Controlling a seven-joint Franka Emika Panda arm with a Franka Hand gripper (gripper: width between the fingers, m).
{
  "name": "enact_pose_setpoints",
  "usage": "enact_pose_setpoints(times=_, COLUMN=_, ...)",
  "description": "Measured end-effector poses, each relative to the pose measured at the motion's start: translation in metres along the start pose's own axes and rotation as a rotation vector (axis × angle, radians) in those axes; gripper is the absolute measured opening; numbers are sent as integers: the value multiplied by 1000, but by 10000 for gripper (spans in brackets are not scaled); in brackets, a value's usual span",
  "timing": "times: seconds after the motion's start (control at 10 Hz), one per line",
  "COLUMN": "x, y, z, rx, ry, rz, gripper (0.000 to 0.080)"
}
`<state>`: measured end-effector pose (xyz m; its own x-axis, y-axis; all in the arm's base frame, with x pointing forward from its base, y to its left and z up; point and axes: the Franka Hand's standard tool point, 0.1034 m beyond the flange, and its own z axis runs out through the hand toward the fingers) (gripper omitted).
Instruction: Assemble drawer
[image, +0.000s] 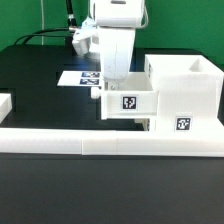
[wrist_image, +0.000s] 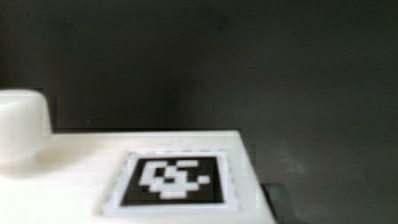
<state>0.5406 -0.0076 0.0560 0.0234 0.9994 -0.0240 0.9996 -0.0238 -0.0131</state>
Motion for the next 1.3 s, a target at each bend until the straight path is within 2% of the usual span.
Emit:
enact_pose_setpoints(times=0.3, x=12, y=0, z=1, rx=-18, ry=-7, rz=-40, gripper=42)
enact_pose_setpoints(times=0.5, x=16, y=0, z=0, rx=-20, ry=-13, rz=-13, gripper=42)
enact_pose_setpoints(times=0.8, x=16, y=1, z=0, rx=-23, ry=-14, rz=8, gripper=43)
enact_pose_setpoints(times=0.9, x=16, y=1, z=0, rx=-23, ry=-14, rz=9, gripper=134)
enact_pose_setpoints(times=1.0, x=17, y=1, z=-1, rx=-24, ry=-14, rz=11, gripper=319)
enact_pose_setpoints(times=1.1, x=17, y=2, z=-2, rx=-27, ry=-14, rz=12, gripper=453)
enact_pose_setpoints(times=1.2, x=17, y=3, z=-4, rx=-29, ry=-14, rz=12, gripper=453)
enact_pose_setpoints(times=1.3, x=16, y=4, z=-10, rx=-23, ry=-18, rz=13, gripper=607)
